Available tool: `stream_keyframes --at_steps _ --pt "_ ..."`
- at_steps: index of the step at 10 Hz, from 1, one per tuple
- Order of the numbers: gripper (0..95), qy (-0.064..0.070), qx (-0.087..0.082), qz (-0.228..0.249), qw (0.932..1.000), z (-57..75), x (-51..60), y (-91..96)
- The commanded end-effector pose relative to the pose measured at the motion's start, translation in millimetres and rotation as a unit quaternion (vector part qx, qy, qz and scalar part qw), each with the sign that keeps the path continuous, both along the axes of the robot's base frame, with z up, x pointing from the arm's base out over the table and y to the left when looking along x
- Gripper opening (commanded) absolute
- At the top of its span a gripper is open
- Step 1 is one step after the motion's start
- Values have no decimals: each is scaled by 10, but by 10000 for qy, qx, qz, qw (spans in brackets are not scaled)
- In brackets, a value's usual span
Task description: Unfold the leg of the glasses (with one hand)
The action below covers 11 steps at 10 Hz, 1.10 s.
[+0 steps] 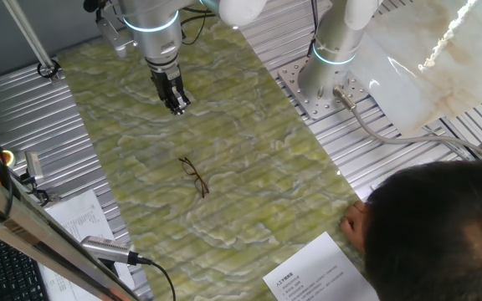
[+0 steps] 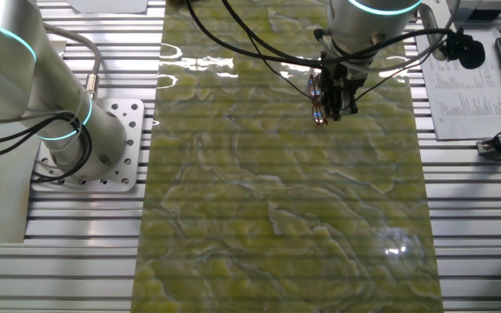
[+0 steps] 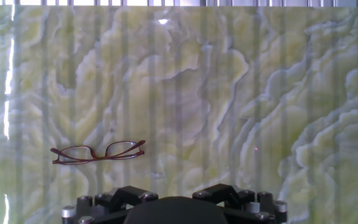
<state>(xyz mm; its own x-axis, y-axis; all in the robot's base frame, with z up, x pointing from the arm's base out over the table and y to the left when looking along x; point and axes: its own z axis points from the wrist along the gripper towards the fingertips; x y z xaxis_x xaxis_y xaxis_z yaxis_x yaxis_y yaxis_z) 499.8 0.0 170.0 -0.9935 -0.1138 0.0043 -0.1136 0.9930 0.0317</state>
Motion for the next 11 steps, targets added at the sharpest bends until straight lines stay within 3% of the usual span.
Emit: stream_keyframes --at_steps 1,11 --pt "0 43 -24 -11 10000 0 2 1" --pt "0 83 -63 26 9999 -8 16 1"
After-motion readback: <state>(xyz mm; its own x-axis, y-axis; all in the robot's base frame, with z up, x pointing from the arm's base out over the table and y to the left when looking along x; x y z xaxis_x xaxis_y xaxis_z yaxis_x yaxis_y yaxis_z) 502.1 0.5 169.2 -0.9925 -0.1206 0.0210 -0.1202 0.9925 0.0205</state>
